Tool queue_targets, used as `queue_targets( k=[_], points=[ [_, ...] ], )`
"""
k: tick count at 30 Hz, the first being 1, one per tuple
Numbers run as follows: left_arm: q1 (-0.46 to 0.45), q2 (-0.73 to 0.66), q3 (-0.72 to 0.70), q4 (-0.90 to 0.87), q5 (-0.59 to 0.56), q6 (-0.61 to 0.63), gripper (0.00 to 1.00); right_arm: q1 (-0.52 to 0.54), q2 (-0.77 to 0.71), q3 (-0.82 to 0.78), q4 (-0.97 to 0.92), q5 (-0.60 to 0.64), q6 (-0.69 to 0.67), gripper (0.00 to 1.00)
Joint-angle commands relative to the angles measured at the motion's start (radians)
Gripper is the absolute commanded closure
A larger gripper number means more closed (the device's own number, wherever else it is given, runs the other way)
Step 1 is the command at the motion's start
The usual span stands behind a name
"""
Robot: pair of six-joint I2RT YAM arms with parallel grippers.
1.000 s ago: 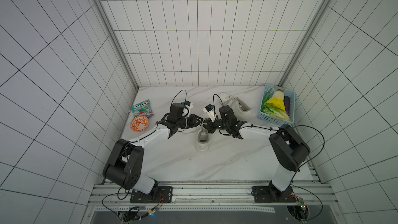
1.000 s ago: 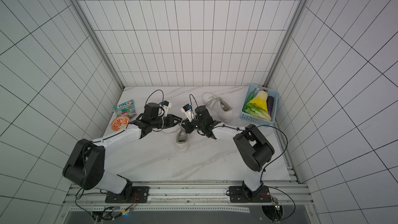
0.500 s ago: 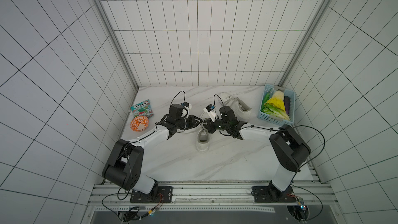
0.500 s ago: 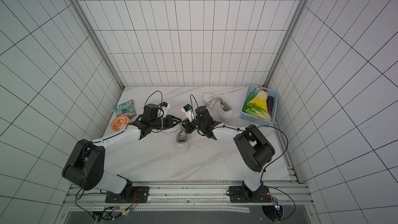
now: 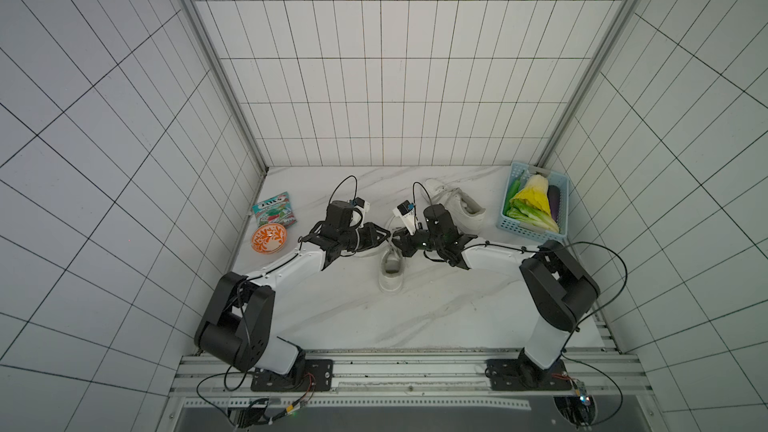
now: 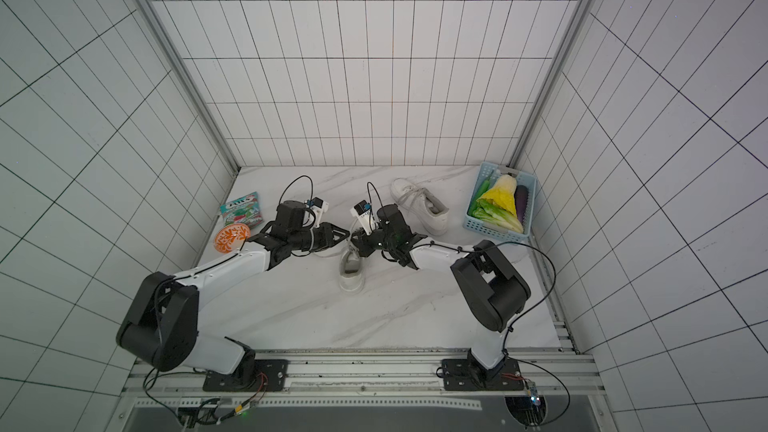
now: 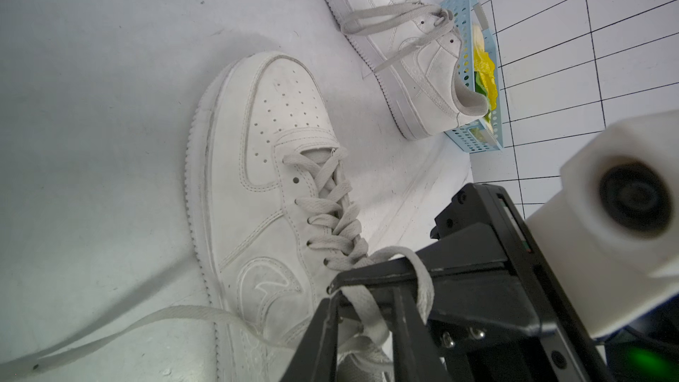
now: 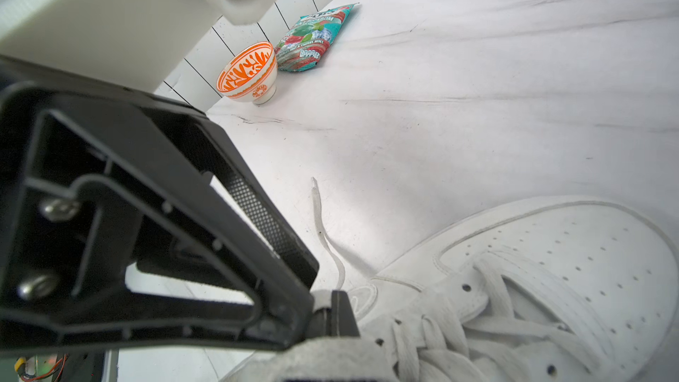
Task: Tie the shoes
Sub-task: Cross the shoelace with the shoelace.
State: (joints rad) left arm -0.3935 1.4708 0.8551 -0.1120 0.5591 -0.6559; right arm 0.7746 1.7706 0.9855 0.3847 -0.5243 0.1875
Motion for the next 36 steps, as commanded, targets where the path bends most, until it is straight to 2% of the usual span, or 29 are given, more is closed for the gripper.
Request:
queue_targets(
  k=[1,20,26,32,36],
  points=[
    [-0.008,-0.024,-0.002,-0.020,0.010,-0.024,0.75,0.008,-0.046,-0.016,0.019,0.012,-0.009,1.00],
    [-0.011,0.022,0.019,0.019,0.041,-0.103,0.75,0.012,-0.030,-0.016,0.031,-0.037,-0.010,1.00],
    [-0.011,0.026,0.017,0.033,0.053,-0.103,0.85,0.022,-0.023,-0.006,0.021,-0.060,-0.021,1.00],
    [-0.009,0.016,0.013,0.043,0.045,-0.087,1.00,0.028,-0.027,-0.005,0.008,-0.060,-0.029,1.00],
    [-0.002,-0.005,0.002,0.044,0.039,-0.066,1.00,0.026,-0.050,-0.018,-0.009,-0.032,-0.046,1.00]
  ],
)
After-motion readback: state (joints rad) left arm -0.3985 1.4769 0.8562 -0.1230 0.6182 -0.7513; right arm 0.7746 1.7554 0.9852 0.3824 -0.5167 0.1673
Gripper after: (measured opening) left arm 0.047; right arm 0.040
